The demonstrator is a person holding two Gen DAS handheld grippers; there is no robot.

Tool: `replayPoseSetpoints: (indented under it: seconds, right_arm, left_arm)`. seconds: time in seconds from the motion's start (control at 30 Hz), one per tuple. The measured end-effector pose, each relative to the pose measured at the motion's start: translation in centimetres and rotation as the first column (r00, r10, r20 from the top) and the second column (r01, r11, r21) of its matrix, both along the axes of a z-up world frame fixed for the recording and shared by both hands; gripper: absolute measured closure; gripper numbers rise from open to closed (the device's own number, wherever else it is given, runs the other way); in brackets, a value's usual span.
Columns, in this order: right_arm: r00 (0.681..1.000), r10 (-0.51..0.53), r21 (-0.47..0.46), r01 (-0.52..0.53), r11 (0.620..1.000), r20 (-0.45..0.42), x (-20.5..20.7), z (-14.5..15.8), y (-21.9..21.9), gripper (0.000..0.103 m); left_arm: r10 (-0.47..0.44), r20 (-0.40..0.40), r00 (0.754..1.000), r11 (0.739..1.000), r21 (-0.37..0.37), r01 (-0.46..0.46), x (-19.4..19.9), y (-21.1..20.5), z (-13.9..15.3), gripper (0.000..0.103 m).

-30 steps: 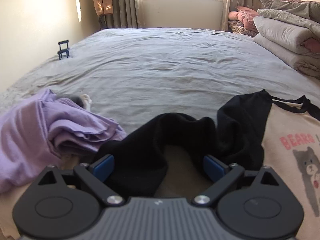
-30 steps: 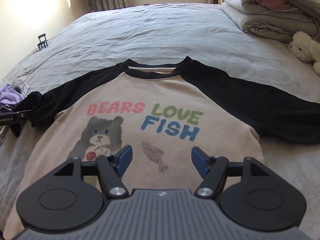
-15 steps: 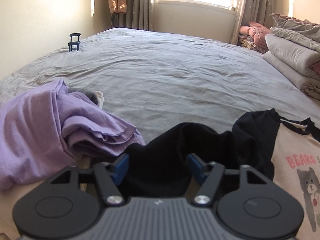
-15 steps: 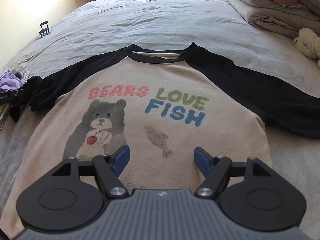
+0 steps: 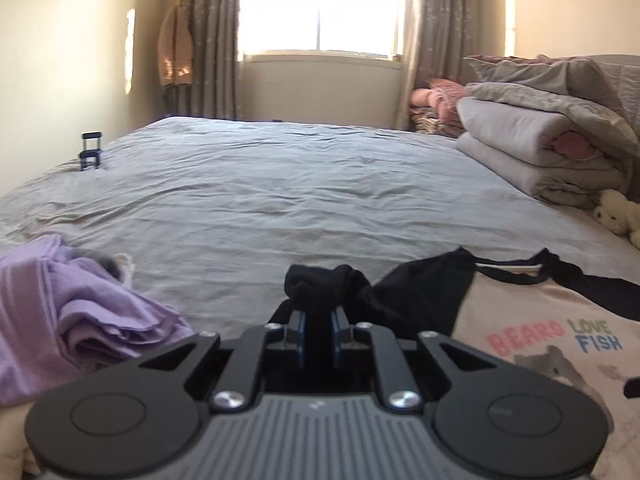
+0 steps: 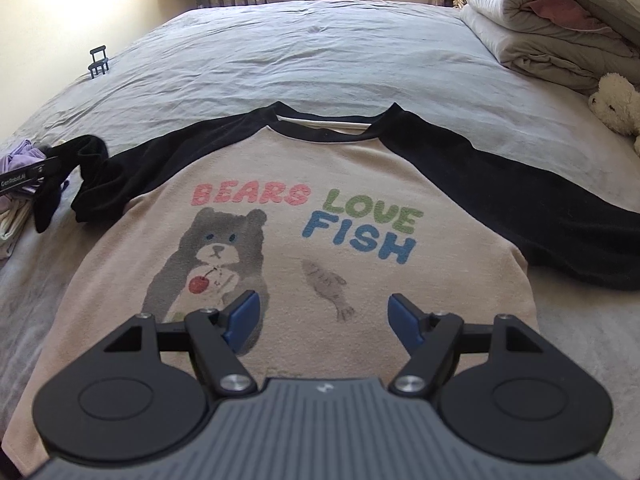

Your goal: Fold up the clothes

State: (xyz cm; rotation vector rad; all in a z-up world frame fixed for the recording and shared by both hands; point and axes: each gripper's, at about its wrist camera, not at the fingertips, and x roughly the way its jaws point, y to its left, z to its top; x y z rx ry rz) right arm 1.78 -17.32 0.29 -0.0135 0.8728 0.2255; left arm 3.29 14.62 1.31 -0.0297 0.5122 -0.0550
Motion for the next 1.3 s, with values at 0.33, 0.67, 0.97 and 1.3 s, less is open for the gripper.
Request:
replayPoseSetpoints:
  seconds: [0.33,0.67,0.97,1.3]
  right_arm:
    - [1.000,0.000,0.003,0.000,1.000,0.004,0.1,0.1,0.1,0.029]
    - [1.000,0.025,0.003,-0.025,1.000,0.015,0.0,0.5,0.5,0.029]
    - [0.999,0.029,0.006,-0.029,1.000,0.032,-0.1,0.9,0.6,0.029]
    - [0.999,0.036,0.005,-0.036,0.999,0.029,0.0,0.8,0.6,0.029]
  left_arm:
    - [-0.168,-0.052,0.984,0.984,0.047,0.170,0.5,-4.9,-2.2,0.084]
    - [-0.201,-0.013,0.979,0.978,0.056,0.202,-0.7,-6.7,-2.1,0.039]
    - [-0.159,0.041,0.986,0.987,0.026,0.158,-2.3,-6.2,0.1,0.029]
    - [-0.090,-0.027,0.996,0.996,-0.025,0.089,-2.8,-3.9,1.0,0.026]
